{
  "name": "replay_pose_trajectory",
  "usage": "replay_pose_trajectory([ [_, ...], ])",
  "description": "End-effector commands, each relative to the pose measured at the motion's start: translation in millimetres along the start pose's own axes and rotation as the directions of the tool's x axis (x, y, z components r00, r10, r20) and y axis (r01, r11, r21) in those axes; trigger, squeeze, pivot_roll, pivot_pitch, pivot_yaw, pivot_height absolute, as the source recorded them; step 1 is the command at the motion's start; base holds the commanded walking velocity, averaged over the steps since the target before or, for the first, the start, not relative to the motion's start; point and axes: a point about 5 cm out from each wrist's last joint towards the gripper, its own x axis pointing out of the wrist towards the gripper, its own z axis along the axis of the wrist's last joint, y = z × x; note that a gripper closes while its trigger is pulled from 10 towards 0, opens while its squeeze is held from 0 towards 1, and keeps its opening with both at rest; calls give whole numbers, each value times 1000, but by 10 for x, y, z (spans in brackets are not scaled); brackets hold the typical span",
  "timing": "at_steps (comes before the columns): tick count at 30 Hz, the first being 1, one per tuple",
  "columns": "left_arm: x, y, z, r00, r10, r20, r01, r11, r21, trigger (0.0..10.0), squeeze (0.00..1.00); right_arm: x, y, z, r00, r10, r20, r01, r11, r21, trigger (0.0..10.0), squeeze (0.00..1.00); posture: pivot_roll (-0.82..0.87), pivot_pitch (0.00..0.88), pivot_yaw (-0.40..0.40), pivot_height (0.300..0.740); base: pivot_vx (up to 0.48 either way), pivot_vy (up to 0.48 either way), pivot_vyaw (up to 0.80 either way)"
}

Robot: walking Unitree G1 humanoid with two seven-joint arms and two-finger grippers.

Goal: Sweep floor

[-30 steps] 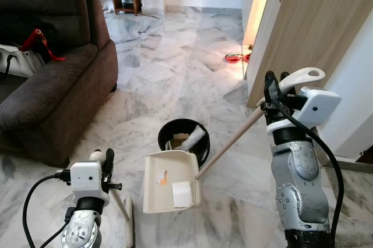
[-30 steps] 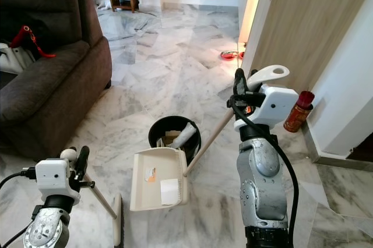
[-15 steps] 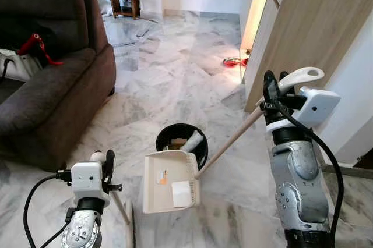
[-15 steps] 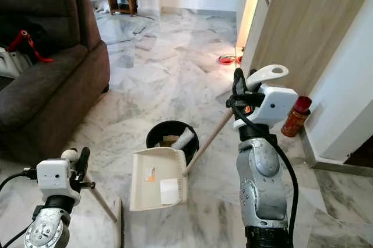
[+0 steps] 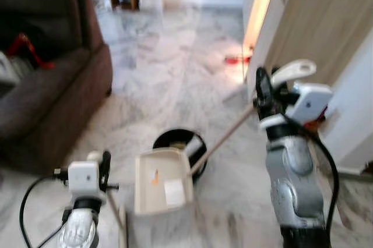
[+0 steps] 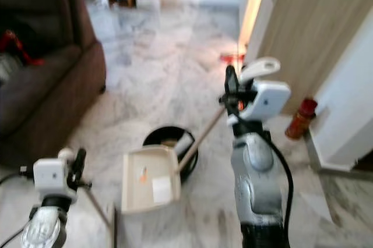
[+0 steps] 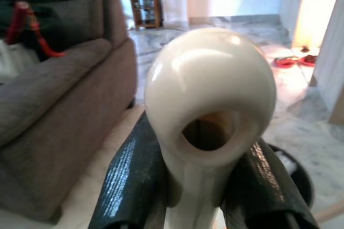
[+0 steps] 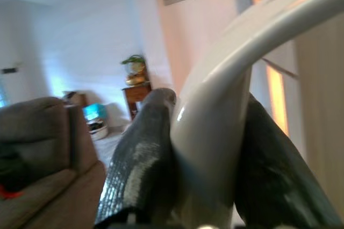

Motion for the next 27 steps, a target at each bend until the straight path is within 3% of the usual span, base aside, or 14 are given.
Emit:
replay_pose_trajectory([
  [1,26,13,129,998,2,63,-2,1000,3,10000,0,51,72,195,995,27,94,-27,1000,1,10000,0,45,0,-14,740,349,0,0],
  [27,64,-31,147,998,1,70,-1,1000,3,10000,0,78,210,273,986,115,124,-120,992,33,10000,0,43,0,-15,740,350,0,0],
])
